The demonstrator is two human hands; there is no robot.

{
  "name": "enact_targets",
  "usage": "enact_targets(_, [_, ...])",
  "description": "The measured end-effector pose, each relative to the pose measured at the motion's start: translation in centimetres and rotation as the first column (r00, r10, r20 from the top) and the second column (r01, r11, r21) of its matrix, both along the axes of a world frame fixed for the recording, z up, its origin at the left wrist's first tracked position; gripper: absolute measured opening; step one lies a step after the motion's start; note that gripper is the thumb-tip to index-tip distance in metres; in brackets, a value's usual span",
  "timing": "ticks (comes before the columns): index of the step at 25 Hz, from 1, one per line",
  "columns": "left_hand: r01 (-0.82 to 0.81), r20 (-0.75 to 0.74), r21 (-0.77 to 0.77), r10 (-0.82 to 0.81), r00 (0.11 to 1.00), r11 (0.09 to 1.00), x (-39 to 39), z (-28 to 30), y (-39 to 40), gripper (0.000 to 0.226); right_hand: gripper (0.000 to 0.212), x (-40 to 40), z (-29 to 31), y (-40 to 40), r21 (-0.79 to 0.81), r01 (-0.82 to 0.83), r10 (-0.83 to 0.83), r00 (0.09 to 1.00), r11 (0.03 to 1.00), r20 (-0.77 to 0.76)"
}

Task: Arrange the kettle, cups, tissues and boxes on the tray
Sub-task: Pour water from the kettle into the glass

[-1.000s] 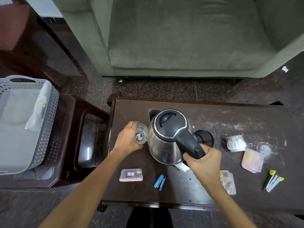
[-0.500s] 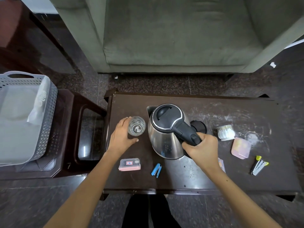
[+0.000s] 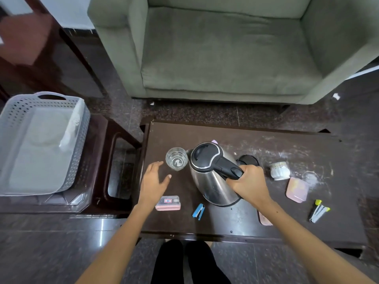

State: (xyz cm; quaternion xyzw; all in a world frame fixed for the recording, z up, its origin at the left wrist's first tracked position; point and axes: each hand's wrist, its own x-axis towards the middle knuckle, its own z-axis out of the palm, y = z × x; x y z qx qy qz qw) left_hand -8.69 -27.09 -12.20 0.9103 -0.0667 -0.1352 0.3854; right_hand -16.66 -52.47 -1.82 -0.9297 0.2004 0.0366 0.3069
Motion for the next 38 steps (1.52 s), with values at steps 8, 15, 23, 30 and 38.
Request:
enact_targets(8, [-0.042,-0.024,-0.047,0.041,0.999,0.998,0.8,0.4,-0.6,0.043,0.036,2.5,-0.8,0.8,-0.109,-0.097,0.081,0.986,0.989,-0.142])
enact_targets(15, [-0.048,-0.038,-0.046,0.046,0.998,0.998,0.8,-0.1,-0.5,0.042,0.034,3.8,-0.9,1.3,-0.152,-0.157,0.121,0.967,0.976,-0.224])
enact_targets(23, [-0.059,-0.070,-0.047,0.055,0.996,0.997,1.0,-0.5,-0.4,0.042,0.025,5.4,-0.9,2.1,-0.148,-0.163,0.117,0.952,0.975,-0.281])
enact_targets(30, [-0.079,-0.085,-0.041,0.075,0.994,0.996,0.9,-1.1,0.2,0.044,0.031,7.1,-0.1,3.2,-0.153,-0.223,0.164,0.930,0.963,-0.329])
enact_targets(38, [-0.076,-0.091,-0.047,0.072,0.993,0.996,1.1,-1.0,0.2,0.043,0.027,7.7,0.4,3.1,-0.172,-0.235,0.164,0.922,0.957,-0.351])
